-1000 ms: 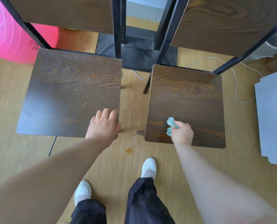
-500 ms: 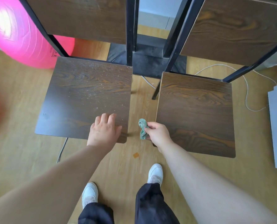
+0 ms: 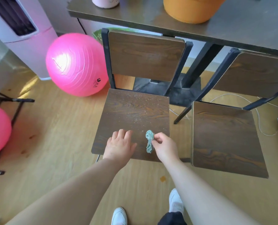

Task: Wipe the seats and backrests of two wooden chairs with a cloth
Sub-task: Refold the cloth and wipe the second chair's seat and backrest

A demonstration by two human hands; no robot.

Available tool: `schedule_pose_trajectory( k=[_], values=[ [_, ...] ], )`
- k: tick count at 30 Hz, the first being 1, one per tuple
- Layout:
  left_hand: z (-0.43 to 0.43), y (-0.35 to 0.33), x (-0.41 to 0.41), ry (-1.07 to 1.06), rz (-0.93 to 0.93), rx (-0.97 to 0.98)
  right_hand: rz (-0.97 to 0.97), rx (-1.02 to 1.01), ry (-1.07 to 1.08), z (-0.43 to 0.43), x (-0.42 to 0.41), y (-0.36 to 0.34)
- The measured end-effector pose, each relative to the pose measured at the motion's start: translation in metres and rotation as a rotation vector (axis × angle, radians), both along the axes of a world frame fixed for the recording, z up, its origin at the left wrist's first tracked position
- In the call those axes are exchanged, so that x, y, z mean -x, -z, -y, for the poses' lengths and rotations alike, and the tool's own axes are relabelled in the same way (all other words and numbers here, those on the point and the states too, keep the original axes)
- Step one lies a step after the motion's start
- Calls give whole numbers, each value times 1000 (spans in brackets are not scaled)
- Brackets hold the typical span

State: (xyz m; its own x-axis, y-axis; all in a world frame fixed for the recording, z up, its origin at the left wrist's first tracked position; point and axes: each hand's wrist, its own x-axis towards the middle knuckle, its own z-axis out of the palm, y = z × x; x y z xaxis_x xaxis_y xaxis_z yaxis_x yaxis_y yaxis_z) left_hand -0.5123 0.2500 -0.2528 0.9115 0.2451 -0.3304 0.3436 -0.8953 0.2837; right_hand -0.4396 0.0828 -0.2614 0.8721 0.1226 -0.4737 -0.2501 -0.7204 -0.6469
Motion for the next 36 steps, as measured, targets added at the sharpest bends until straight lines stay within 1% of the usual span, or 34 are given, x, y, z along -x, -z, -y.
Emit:
schedule_pose_trajectory(
  k=[4, 8, 12, 17, 22, 25, 28, 32, 36],
  values=[
    [-23, -1, -3, 11, -21, 62, 64, 34, -52, -23, -3, -14],
    [-33, 7, -12, -87, -107, 278, 103, 53, -78, -38, -12, -16],
    [-40, 17, -32, -160, -66, 383, 122, 32, -120, -49, -27, -6],
    [-48, 18, -57, -263, -30, 444, 88, 25, -186, -54, -50, 4],
    [-52, 19, -83, -404, -75, 523, 11, -109, -215, -61, -72, 8],
    [-57, 23, -98, -463, -55, 536, -27, -153, -207, -67, -83, 12],
    [-63, 25, -108, -517, -77, 591, -94, -198, -193, -71, -91, 17],
    [-77, 27, -121, -506, -90, 642, -70, -147, -196, -73, -101, 20],
    [-94, 24, -129, -439, -124, 603, -35, -80, -190, -73, -110, 19]
  ],
)
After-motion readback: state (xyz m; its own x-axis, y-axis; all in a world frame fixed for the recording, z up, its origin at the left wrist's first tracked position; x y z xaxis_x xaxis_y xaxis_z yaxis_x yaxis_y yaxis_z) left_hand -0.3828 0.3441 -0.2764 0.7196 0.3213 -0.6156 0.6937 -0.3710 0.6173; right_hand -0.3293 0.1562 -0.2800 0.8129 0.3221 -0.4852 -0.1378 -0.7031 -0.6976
